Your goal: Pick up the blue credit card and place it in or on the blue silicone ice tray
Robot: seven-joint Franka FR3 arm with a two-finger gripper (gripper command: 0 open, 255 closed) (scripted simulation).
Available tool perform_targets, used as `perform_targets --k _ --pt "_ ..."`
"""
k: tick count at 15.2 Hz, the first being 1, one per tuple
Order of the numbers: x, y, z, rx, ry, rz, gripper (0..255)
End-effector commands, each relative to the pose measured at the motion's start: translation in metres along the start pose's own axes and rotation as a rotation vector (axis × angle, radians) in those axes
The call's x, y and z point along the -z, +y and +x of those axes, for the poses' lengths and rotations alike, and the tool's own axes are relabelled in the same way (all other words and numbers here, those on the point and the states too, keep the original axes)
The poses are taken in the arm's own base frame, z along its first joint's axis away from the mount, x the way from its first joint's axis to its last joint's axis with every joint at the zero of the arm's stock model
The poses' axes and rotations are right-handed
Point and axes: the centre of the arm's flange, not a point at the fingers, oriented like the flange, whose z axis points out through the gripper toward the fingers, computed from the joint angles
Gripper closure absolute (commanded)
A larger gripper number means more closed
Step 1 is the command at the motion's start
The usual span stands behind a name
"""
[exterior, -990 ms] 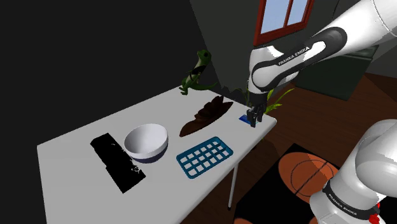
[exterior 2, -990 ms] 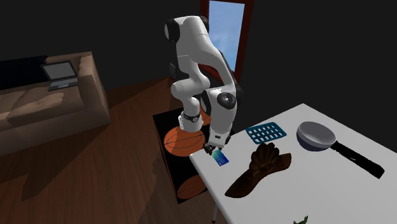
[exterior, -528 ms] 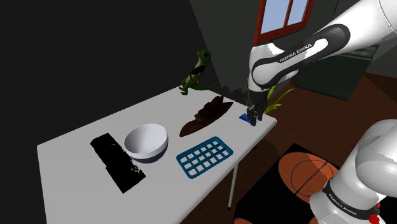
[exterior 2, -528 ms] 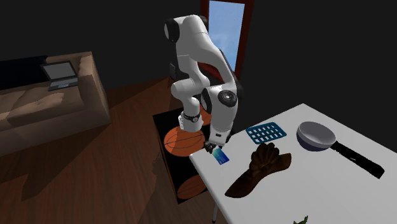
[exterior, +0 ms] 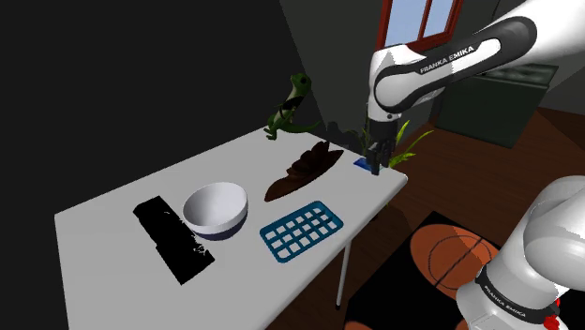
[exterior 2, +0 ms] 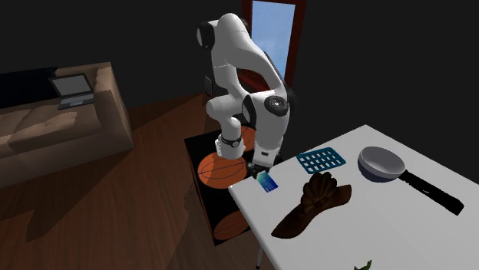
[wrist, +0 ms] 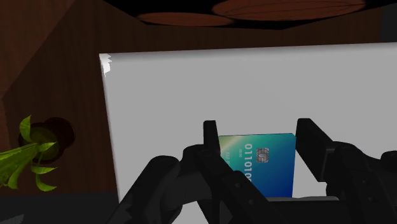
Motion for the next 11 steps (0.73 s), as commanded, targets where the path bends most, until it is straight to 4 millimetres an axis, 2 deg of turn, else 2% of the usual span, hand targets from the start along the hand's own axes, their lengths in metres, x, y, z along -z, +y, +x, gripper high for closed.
perform_targets --k 1,9,11 --pt "0.010 0.000 -0.003 0.000 -0.001 0.000 255" --pt "0.047 -0.001 -0.008 0.000 -0.001 0.000 255" --pt "0.047 -0.027 -0.009 0.000 -0.001 0.000 255"
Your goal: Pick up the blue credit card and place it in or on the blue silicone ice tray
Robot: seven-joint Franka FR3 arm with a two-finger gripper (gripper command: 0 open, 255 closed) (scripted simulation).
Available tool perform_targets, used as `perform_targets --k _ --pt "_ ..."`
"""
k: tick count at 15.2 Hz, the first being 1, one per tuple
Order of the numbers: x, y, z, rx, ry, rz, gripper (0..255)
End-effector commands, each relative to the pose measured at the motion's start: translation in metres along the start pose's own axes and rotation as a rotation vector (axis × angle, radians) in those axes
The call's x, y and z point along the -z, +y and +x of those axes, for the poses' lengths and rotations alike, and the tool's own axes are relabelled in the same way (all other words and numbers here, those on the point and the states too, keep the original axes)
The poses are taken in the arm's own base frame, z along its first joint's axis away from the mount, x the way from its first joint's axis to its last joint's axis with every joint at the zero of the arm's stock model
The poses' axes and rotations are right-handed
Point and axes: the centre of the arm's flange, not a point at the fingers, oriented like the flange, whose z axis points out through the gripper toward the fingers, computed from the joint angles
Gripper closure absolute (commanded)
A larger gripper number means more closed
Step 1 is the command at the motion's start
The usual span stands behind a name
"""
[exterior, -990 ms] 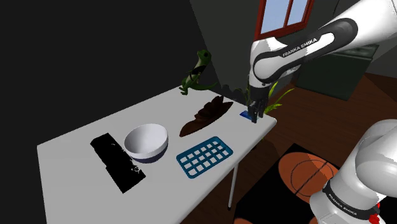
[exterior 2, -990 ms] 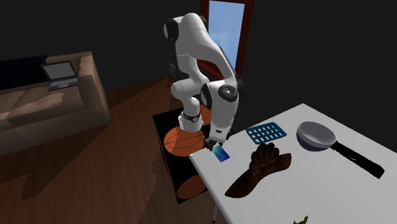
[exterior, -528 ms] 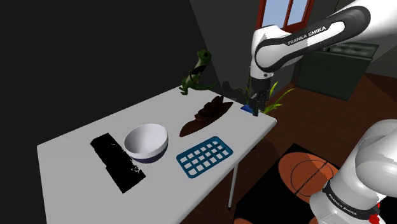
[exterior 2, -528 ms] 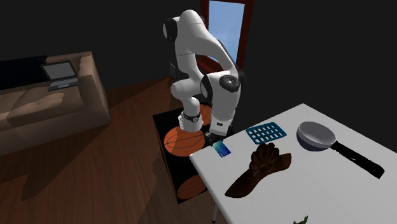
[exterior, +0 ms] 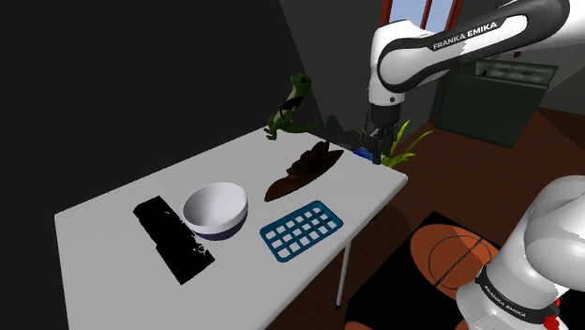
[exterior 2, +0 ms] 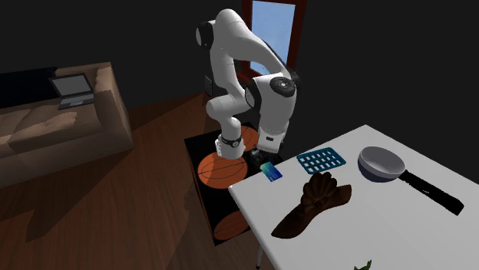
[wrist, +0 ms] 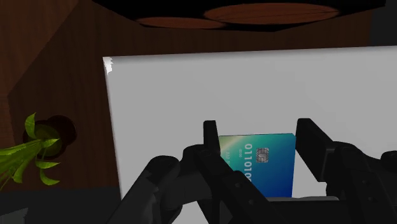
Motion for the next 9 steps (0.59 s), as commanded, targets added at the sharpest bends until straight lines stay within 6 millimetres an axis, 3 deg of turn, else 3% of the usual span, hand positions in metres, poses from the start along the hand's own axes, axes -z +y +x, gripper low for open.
perform_targets --k 1,9 --pt "-0.001 -0.024 0.001 -0.001 0.000 0.000 255" --pt "-0.001 -0.129 -0.003 -0.001 0.000 0.000 255"
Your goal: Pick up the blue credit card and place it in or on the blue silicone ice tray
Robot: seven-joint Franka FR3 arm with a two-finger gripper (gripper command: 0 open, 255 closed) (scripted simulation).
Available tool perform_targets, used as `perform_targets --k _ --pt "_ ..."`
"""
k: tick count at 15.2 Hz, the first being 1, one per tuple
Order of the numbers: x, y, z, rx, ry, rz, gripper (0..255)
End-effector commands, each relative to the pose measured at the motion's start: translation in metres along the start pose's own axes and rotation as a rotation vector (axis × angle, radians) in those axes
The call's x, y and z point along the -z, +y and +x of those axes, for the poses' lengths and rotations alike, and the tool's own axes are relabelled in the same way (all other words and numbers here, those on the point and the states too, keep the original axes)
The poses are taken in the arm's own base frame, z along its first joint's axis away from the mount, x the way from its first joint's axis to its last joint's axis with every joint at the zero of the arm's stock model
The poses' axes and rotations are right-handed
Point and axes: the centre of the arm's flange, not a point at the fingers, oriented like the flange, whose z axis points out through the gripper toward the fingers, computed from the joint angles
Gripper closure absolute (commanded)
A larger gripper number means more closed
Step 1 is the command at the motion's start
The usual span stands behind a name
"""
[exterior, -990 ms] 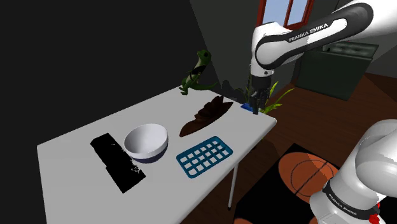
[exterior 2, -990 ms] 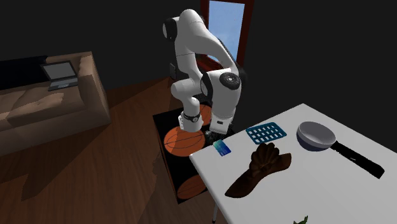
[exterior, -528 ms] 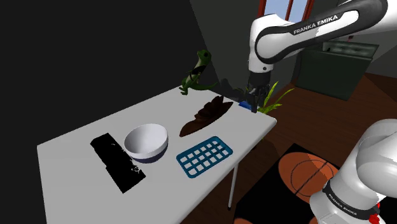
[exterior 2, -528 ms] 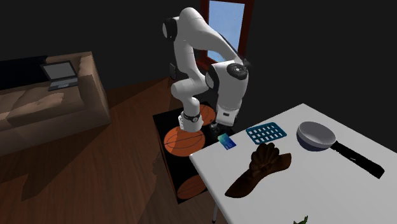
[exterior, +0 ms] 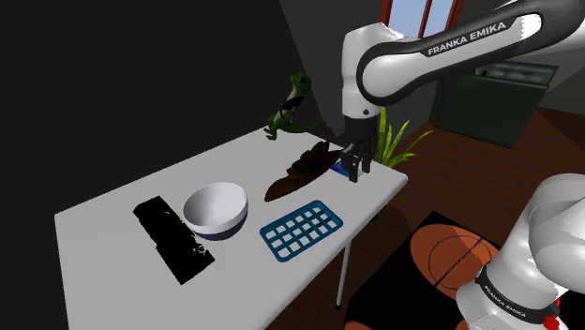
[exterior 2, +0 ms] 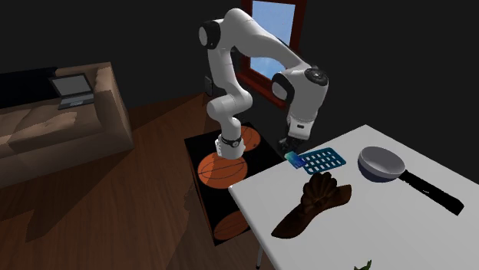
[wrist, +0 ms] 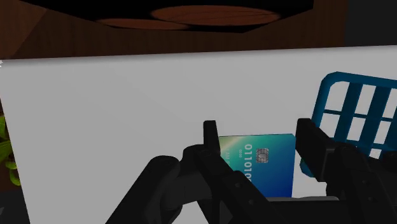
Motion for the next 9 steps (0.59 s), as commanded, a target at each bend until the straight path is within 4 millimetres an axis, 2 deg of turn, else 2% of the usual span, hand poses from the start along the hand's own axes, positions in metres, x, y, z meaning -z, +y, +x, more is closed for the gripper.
perform_targets --k 1,9 --pt "-0.001 -0.024 -0.003 -0.002 0.000 0.000 255" --pt "0.000 -0.130 -0.007 -0.002 0.000 0.000 255"
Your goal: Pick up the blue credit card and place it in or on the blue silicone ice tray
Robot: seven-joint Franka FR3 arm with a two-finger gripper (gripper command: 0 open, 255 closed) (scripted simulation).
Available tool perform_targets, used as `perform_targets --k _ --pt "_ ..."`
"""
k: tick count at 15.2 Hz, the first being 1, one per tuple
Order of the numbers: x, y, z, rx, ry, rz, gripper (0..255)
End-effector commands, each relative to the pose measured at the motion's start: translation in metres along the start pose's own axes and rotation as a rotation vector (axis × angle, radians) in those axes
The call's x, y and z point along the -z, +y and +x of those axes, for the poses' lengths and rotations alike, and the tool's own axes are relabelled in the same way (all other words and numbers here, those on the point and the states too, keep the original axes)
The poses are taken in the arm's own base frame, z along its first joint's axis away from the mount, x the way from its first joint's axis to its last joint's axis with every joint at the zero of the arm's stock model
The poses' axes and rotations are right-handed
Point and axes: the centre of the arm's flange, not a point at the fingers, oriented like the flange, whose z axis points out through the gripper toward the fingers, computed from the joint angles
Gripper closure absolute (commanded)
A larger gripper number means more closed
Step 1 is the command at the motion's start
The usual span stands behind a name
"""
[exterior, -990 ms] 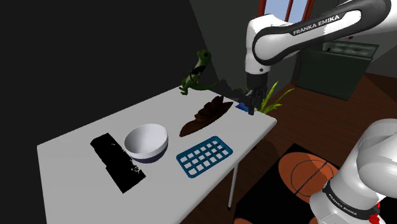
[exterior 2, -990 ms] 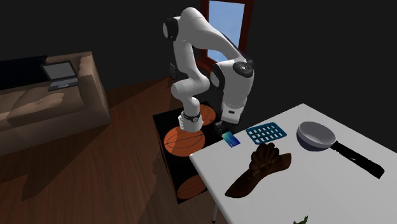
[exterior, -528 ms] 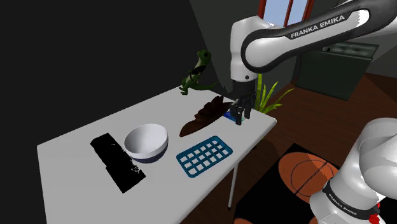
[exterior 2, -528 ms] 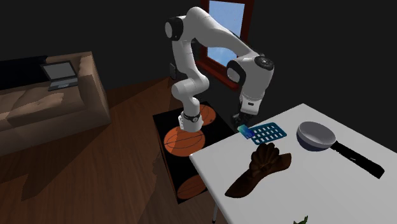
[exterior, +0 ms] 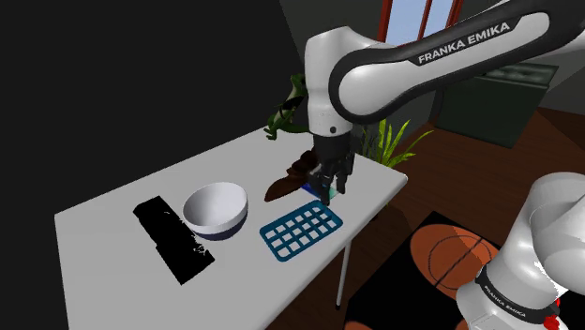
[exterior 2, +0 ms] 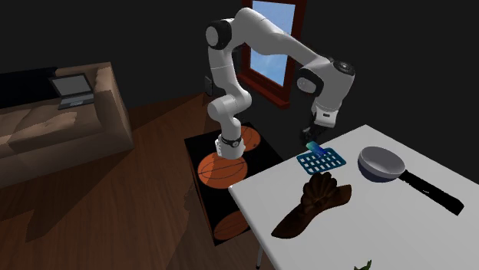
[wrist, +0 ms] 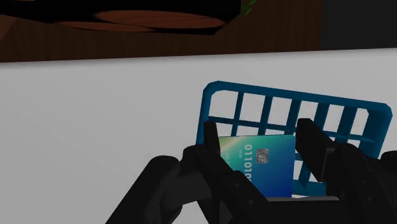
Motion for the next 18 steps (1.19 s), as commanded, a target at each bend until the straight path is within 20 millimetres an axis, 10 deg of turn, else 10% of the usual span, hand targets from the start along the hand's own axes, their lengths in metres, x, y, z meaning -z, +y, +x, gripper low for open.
perform_targets --k 1,4,18 --pt "0.001 -0.024 -0.003 -0.001 0.000 0.000 255" --pt "0.001 -0.067 -0.005 -0.001 0.000 0.000 255" --pt "-0.072 -0.065 0.006 -0.001 0.000 0.000 255"
